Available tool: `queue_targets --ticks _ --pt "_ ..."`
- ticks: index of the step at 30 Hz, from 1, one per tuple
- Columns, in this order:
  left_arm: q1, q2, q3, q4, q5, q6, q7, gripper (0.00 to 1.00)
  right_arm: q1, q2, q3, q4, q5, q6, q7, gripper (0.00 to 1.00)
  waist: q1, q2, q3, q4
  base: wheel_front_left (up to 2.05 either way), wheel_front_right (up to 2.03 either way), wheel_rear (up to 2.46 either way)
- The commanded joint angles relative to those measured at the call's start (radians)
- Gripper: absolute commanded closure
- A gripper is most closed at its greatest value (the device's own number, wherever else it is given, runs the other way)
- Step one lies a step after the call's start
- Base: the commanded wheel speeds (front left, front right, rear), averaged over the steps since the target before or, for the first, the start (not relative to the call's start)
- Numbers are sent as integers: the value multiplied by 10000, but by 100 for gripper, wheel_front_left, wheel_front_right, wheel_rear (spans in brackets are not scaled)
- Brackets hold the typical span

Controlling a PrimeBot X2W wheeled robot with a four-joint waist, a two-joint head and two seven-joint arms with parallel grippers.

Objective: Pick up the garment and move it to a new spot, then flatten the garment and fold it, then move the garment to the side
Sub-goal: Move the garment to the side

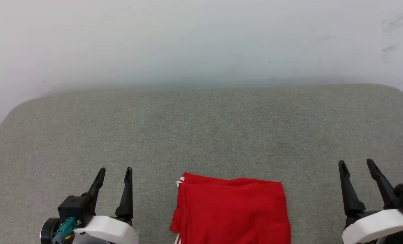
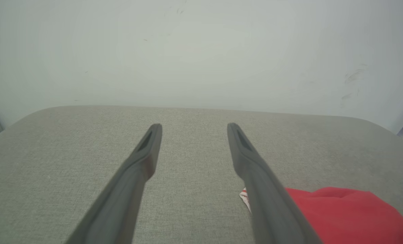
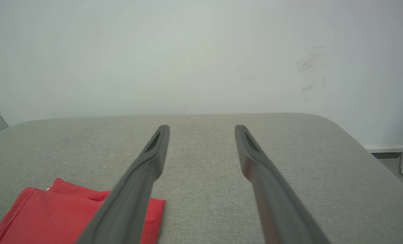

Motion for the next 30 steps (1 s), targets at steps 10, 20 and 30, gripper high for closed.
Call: queue_targets --ticks 10,20,30 --pt "-59 -244 264 0 266 -203 -44 0 162 -21 -281 270 1172 -4 1144 0 1 0 211 105 0 0 0" --pt "-784 -569 355 -180 685 -614 -35 0 -334 -1062 -296 2280 4428 -4 4417 0 1 0 1194 688 0 0 0" --pt "-1338 -963 533 16 980 -1059 -35 0 -1042 -964 989 3423 6799 -7 6266 0 1 0 2054 1179 0 0 0"
